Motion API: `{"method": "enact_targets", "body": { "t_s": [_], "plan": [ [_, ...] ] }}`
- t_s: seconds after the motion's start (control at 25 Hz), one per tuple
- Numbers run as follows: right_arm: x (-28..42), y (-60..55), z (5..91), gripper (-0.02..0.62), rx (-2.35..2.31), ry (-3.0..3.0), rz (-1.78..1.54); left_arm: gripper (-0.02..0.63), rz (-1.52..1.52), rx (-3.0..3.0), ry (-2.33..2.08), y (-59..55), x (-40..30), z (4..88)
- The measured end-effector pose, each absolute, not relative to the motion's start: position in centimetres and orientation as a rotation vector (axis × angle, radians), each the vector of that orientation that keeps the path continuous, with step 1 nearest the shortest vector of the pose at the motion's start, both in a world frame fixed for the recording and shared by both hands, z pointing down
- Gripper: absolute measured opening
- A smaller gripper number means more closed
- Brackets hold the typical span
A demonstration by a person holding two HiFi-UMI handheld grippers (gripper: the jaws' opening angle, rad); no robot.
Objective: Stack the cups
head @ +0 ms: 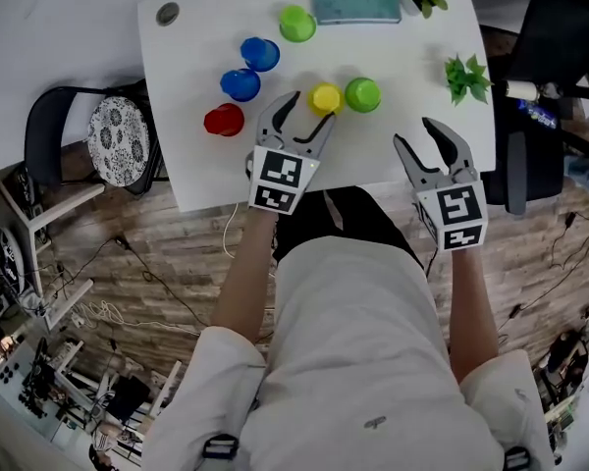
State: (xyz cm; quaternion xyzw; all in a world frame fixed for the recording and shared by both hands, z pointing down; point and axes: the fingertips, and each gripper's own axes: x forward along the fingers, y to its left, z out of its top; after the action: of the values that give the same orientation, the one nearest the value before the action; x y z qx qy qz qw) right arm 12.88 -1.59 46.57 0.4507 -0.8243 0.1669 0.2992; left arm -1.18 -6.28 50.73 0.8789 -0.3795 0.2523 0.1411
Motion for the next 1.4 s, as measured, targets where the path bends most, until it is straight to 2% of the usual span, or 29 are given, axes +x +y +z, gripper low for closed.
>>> {"method": "enact_targets", "body": {
  "t_s": [0.92, 1.4],
  "plan": [
    [7.8, -2.8, 45.9, 0.222, 1.068, -2.247, 0.370, 0.262, 0.683, 2.342, -1.581, -7.1, -17.0, 48.4],
    [8.1, -2.9, 46.0, 0.222, 1.064, -2.217, 0.363, 0.262, 0.745, 2.230, -1.630, -7.4, -20.3, 52.0]
  ]
}}
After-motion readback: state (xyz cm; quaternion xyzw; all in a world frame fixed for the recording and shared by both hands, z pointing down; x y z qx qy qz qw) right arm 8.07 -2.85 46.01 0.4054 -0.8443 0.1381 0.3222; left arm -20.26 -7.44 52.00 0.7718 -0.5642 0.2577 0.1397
